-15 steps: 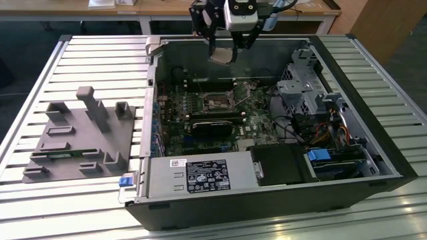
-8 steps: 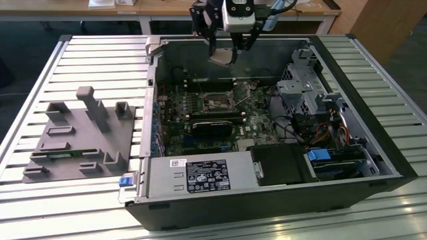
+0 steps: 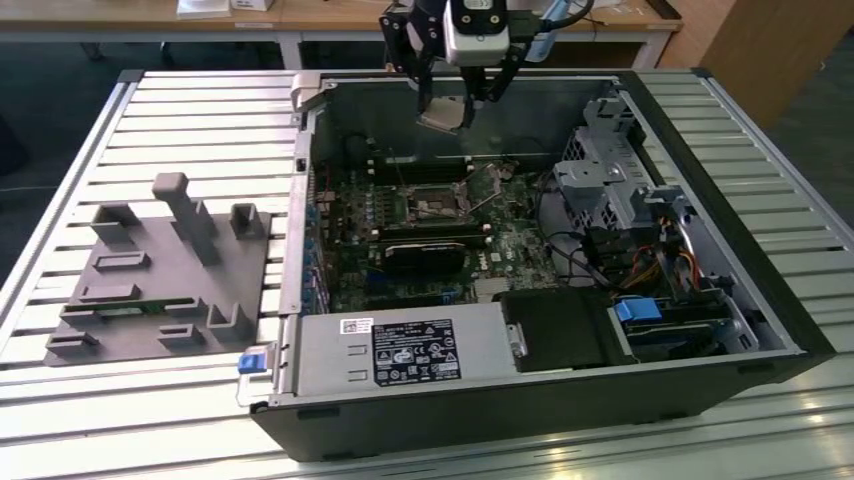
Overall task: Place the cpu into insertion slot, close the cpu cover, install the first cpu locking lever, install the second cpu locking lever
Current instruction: 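Place the cpu into insertion slot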
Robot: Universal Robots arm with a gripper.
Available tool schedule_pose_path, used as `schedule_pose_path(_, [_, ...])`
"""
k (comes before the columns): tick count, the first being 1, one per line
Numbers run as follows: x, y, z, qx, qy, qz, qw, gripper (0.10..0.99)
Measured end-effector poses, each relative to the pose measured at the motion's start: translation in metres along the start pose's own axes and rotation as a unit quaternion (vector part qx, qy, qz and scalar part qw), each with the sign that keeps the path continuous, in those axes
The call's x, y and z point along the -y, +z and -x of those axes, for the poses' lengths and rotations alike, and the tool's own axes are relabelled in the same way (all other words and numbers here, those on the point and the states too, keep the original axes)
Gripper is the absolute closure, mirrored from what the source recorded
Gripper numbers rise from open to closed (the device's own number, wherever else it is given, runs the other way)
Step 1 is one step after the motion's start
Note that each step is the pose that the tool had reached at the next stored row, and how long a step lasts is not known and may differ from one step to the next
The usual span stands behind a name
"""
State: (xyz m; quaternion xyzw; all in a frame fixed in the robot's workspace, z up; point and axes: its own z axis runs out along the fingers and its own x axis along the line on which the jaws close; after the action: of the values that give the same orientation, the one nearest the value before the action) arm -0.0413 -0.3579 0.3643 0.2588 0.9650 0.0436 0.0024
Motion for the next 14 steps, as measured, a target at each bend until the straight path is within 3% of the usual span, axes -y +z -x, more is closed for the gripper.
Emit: schedule_pose_path(14, [-0.0002, 0.0013, -0.0001, 0.0005, 0.005, -0.0001, 1.0, 0.549])
